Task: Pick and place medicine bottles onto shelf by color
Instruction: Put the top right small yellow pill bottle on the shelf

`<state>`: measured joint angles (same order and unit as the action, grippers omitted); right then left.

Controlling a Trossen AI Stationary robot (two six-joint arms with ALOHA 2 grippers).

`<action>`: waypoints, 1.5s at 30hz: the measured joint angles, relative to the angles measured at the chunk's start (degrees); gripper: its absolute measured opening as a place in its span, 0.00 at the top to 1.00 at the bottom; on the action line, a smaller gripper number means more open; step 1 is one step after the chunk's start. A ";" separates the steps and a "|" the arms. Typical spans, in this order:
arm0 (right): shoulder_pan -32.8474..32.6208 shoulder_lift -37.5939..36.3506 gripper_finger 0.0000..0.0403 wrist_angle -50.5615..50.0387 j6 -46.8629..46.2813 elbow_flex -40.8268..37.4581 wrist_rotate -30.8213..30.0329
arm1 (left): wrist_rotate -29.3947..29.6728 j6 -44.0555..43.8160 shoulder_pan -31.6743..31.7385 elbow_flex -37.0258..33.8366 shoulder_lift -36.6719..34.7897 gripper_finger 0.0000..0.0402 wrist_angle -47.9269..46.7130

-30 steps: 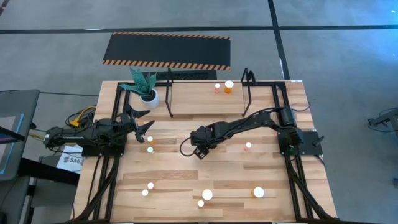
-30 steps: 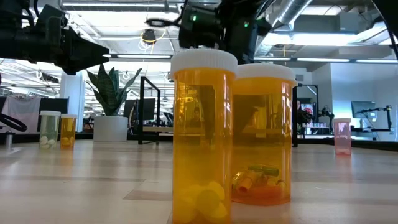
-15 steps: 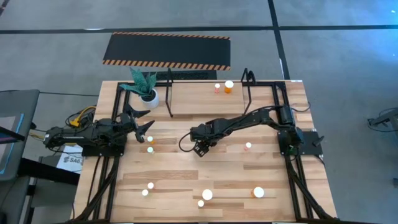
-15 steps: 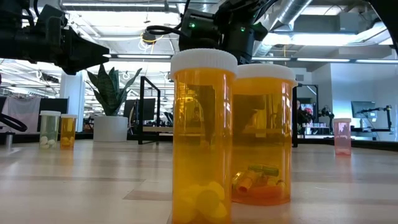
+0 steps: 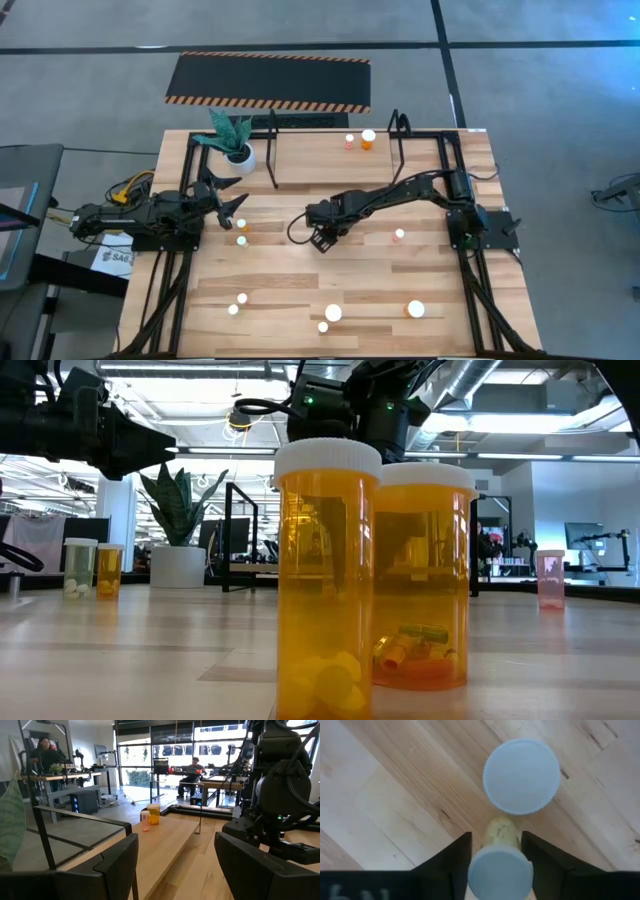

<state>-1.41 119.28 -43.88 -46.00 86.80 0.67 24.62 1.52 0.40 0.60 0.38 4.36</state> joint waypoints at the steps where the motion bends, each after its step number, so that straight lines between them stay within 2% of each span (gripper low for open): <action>1: 0.00 0.00 0.57 0.11 0.00 0.00 0.00 | 0.00 0.00 0.00 0.00 0.00 0.38 0.00; 6: 0.00 -0.09 0.71 1.17 0.02 0.02 0.02 | 0.00 -0.01 0.00 0.01 -0.01 0.38 0.01; 9: -0.08 -0.09 0.75 1.18 0.03 0.02 0.04 | 0.00 -0.02 0.02 0.02 -0.02 0.38 0.00; 19: 0.22 -0.30 0.64 -2.89 0.02 0.02 3.89 | 0.00 -0.02 0.02 0.00 0.00 0.38 0.02; 26: 0.72 -2.76 0.74 -4.67 0.71 0.15 4.17 | -0.05 0.00 0.02 0.02 0.00 0.38 0.00; 30: 0.73 -4.97 0.75 -6.83 1.51 0.07 1.98 | -0.15 0.00 0.00 0.02 0.00 0.38 0.00; 35: 2.52 -8.64 0.68 -11.41 1.91 0.09 -1.35 | 0.01 -0.01 0.01 0.01 0.01 0.38 -0.06; 38: 4.39 -10.16 0.68 -12.48 5.16 0.02 -2.58 | 0.01 -0.02 0.02 0.01 0.03 0.38 -0.04; 45: 10.90 -11.54 0.74 -12.33 16.45 0.02 -2.64 | 0.02 -0.02 0.02 0.02 0.00 0.38 0.02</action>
<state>9.49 107.74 -56.20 -29.55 86.83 -1.97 24.64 1.50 0.42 0.62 0.38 4.38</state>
